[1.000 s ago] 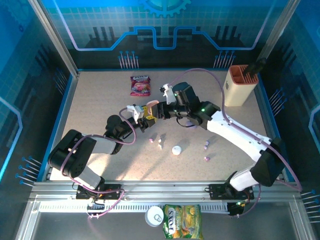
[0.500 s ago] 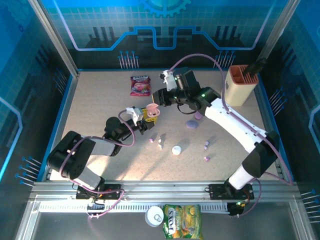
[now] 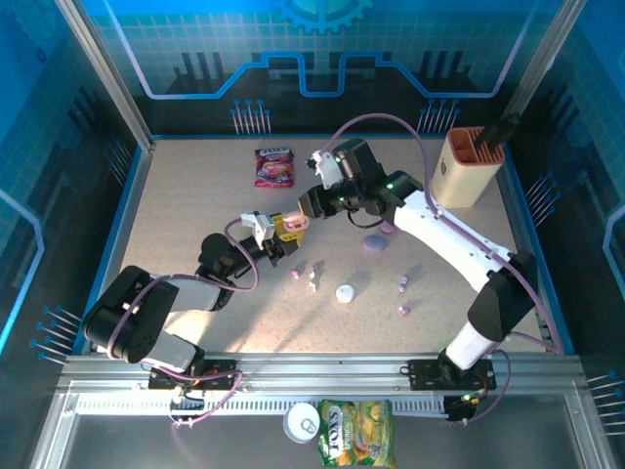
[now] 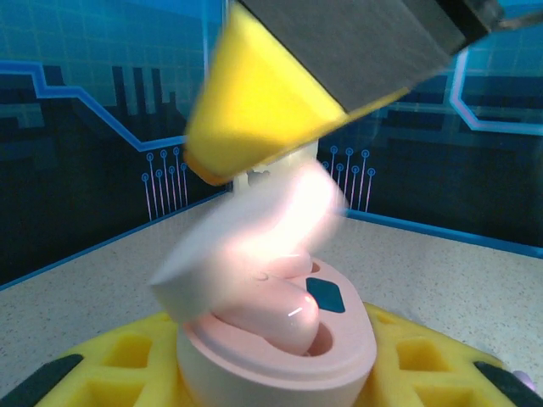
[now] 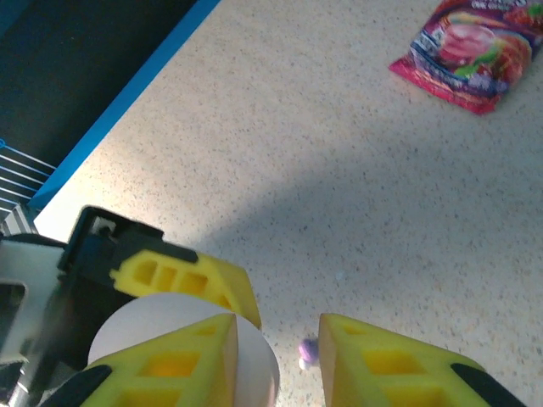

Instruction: Insert the wireless bluetooth earbuds into the charging case

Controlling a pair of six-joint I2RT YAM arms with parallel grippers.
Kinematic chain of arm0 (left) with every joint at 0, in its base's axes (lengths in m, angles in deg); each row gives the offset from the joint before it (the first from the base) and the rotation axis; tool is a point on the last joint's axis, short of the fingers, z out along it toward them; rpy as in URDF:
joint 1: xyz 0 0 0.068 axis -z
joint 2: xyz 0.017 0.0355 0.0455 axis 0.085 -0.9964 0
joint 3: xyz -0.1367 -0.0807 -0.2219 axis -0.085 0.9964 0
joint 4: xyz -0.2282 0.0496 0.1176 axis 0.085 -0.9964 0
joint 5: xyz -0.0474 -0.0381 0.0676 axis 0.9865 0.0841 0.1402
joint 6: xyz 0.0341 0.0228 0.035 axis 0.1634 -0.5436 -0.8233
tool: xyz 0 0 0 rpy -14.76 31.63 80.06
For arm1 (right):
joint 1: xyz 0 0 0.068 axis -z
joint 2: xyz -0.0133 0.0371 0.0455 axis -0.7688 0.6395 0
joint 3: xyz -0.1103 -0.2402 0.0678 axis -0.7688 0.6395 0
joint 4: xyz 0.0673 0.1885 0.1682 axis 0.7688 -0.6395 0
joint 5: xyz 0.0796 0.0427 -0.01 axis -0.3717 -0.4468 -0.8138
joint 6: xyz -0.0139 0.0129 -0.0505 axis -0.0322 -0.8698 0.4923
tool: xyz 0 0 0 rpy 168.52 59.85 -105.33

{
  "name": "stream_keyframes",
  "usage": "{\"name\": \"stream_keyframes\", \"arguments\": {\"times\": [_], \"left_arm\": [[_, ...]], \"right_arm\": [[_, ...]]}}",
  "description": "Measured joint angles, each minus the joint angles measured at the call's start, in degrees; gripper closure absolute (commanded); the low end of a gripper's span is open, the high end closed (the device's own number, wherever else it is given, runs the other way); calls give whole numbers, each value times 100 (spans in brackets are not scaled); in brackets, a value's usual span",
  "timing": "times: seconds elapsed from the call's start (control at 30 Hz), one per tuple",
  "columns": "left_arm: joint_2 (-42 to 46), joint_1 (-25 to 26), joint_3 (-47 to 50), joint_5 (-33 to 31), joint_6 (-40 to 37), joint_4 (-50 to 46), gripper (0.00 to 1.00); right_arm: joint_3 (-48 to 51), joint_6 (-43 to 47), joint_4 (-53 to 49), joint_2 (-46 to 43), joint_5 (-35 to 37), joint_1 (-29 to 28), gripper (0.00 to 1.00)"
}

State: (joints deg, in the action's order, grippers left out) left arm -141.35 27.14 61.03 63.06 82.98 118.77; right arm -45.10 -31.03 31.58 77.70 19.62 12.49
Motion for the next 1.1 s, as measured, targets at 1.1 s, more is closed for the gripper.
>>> {"name": "stream_keyframes", "arguments": {"times": [1.1], "left_arm": [[15,201,-645,267,826,39,62]], "right_arm": [[2846,-4358,4800,-732,-3340,817,60]]}}
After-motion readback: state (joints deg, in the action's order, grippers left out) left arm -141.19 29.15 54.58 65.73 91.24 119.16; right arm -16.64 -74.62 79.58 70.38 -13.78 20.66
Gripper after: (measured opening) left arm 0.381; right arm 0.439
